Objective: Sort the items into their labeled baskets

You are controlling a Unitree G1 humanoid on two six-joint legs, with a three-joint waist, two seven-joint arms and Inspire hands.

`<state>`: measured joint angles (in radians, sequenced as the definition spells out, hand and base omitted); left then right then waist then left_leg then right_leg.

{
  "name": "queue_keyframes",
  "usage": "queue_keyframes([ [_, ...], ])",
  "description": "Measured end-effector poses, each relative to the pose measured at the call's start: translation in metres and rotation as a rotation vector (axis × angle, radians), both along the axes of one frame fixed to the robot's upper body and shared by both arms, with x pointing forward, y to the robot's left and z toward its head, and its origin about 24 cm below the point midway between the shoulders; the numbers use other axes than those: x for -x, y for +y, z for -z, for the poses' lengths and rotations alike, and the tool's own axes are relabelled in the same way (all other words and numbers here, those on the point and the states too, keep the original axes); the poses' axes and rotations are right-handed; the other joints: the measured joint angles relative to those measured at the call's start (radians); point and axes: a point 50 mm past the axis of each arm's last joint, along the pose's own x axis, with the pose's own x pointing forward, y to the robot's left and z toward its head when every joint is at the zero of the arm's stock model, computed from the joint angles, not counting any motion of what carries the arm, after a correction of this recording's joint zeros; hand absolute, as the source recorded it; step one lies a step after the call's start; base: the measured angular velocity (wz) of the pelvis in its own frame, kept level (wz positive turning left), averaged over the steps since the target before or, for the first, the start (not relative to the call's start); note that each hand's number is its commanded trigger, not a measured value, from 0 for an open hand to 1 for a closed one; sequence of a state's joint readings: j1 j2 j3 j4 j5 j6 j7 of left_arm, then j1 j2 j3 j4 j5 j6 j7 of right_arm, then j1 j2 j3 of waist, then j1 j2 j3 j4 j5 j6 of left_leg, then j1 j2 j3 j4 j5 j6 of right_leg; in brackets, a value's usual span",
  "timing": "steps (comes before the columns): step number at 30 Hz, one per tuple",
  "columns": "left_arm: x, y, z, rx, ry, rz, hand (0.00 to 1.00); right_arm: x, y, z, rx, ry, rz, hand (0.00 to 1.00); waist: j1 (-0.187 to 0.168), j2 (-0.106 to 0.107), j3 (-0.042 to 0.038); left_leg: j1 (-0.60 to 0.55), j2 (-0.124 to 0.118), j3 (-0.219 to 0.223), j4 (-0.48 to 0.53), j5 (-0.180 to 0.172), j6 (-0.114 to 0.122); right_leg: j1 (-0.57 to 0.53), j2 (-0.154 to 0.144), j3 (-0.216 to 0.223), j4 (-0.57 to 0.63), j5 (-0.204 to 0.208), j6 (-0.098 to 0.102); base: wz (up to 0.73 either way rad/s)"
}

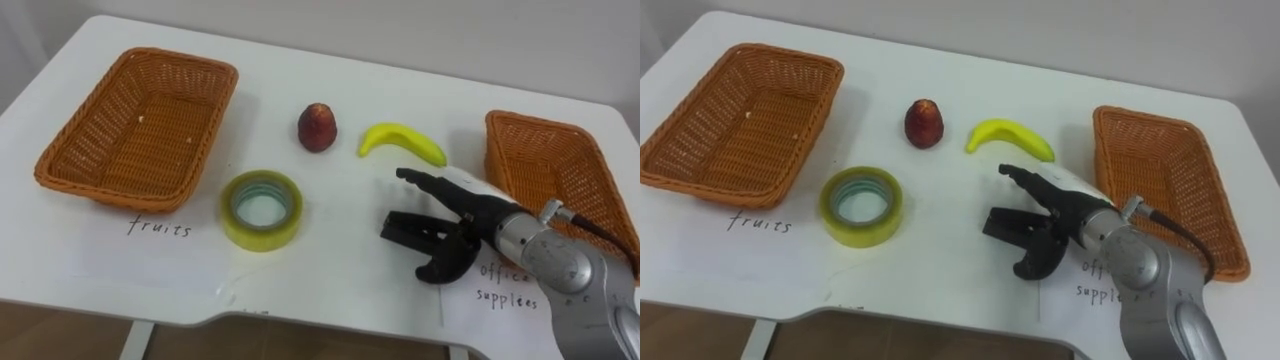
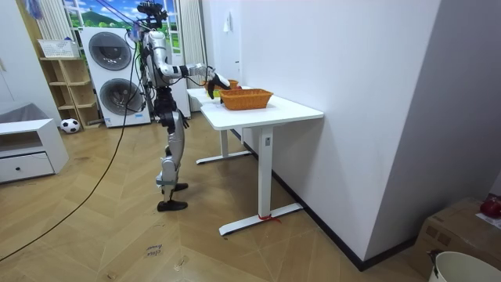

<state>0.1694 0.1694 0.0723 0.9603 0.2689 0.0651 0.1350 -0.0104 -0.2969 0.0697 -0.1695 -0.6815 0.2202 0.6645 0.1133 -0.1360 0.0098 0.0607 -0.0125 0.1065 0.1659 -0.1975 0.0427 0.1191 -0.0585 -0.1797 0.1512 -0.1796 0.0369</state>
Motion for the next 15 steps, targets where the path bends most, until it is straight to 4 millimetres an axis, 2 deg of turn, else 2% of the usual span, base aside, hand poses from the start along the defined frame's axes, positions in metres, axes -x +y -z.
queue_keyframes([
  [15,-0.002,0.000,0.000,0.016,-0.002,0.004,0.00,0.002,0.002,0.010,-0.020,0.085,0.004,0.00,0.004,-0.007,0.0001,-0.004,0.000,-0.002,0.000,0.000,0.000,0.000,0.000,-0.015,0.000,0.000,0.000,0.00],
])
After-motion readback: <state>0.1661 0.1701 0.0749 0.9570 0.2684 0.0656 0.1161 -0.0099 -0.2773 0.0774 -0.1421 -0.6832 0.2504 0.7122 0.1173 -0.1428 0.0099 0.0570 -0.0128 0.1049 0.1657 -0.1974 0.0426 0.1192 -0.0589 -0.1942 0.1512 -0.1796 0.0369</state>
